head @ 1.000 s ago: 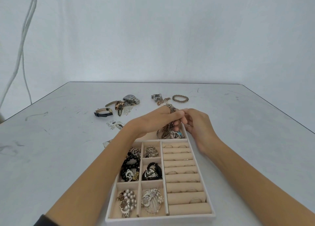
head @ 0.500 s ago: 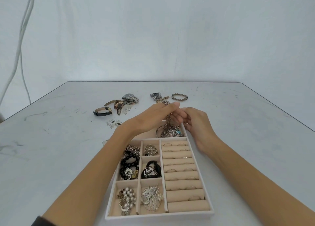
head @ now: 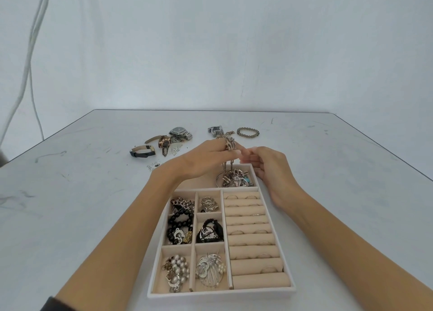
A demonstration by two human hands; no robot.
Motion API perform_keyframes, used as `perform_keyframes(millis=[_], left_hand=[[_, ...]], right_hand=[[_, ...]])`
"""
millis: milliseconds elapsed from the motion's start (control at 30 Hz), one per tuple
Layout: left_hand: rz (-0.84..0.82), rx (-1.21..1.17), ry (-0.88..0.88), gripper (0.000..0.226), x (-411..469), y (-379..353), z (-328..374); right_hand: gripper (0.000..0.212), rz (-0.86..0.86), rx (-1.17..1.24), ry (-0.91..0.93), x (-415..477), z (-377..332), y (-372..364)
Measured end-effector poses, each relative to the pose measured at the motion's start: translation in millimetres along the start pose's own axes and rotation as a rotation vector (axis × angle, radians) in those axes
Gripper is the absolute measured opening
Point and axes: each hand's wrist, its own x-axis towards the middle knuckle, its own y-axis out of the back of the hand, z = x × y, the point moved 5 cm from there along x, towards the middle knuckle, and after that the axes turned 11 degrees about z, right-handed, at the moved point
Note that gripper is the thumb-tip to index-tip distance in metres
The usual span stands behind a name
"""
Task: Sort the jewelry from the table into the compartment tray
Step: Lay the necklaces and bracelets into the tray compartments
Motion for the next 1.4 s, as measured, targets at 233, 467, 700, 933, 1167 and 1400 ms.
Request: perform_keyframes(millis=[233,467,700,933,1167,1400], left_hand=[[0.038,0.153,-0.042,0.020,2,0,-3],[0.077,0.269,-0.109,0.013,4,2,1],[0.026,0.273,-0.099,0.016,0,1,1],[-0.007,0.286,-0.051,0.027,-7,12,4],[-0.063,0.302,0.016,0.034,-13,22,-2],[-0.050,0.267,0.013,0.039,-10,18,-5]], right_hand=[[0.027,-0.019,-0.010,0.012,-1,-1,0],[0.026,-0.006,-0.016,0.022,0,0,-1],[0.026,-0.004,-0.038,0.028,1,1,0],[0.024,-0.002,-0.050,0.034,1,1,0],[0.024,-0.002,-0.050,0.029,1,2,0],[0.024,-0.004,-0.043,0.029,1,3,0]])
